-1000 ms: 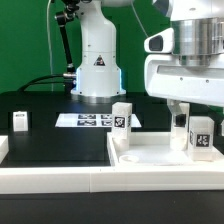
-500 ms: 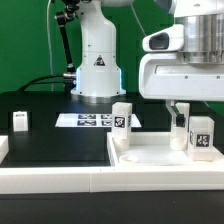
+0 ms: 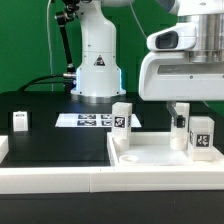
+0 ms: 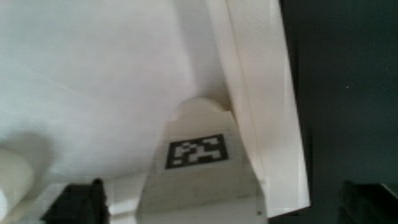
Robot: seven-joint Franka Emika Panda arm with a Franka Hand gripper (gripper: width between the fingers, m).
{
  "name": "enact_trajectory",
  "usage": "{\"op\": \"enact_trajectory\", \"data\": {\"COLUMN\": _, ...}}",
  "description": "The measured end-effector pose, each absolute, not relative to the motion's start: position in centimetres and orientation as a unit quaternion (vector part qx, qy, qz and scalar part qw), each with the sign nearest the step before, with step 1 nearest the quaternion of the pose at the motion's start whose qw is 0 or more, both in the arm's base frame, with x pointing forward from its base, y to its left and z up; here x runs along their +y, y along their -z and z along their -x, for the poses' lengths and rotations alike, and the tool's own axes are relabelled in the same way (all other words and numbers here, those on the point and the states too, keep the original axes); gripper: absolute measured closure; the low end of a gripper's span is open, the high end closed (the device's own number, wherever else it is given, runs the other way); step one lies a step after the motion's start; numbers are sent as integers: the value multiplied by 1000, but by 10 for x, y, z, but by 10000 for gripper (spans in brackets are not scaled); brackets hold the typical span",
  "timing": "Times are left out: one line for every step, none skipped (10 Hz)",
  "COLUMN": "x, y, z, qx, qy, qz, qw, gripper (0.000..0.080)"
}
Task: Assemble square table
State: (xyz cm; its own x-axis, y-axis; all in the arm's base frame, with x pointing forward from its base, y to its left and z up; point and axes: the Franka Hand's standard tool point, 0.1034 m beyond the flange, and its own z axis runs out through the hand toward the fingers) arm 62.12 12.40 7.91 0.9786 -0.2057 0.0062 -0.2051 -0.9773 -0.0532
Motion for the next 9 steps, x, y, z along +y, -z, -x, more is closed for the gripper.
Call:
{"op": "enact_trajectory", "data": {"x": 124, "y": -80, "z": -622, "qx": 91, "qy": 6, "qz": 995, "qw": 25, "gripper": 150}}
{"op": "enact_trajectory", "data": {"x": 123, "y": -80, "z": -622, "qx": 46, "qy": 8, "qz": 999, "qw": 20, "gripper": 150}}
{"op": "enact_trajectory", "data": {"x": 122, "y": -80, "z": -622, "qx": 45, "qy": 8, "qz": 999, "qw": 20, "gripper": 150}}
{"op": "enact_trajectory", "data": {"x": 122, "y": -80, "z": -622, "qx": 46, "qy": 8, "qz": 999, "qw": 20, "gripper": 279}}
{"op": "enact_trajectory", "data": {"x": 122, "y": -80, "z": -622, "qx": 54, "qy": 8, "qz": 998, "qw": 20, "gripper": 279}}
{"op": "enact_trajectory", "data": {"x": 122, "y": -80, "z": -622, "qx": 60, "qy": 8, "qz": 998, "qw": 20, "gripper": 417}}
{"op": "enact_trajectory", "data": {"x": 121, "y": -80, "z": -622, "qx": 64, "qy": 8, "qz": 998, "qw": 20, "gripper": 509}}
{"op": "enact_trajectory", "data": {"x": 121, "y": -80, "z": -622, "qx": 98, "qy": 7, "qz": 995, "qw": 21, "gripper": 509}}
{"op": "enact_trajectory", "data": {"x": 121, "y": -80, "z": -622, "qx": 131, "qy": 7, "qz": 991, "qw": 21, "gripper": 509}}
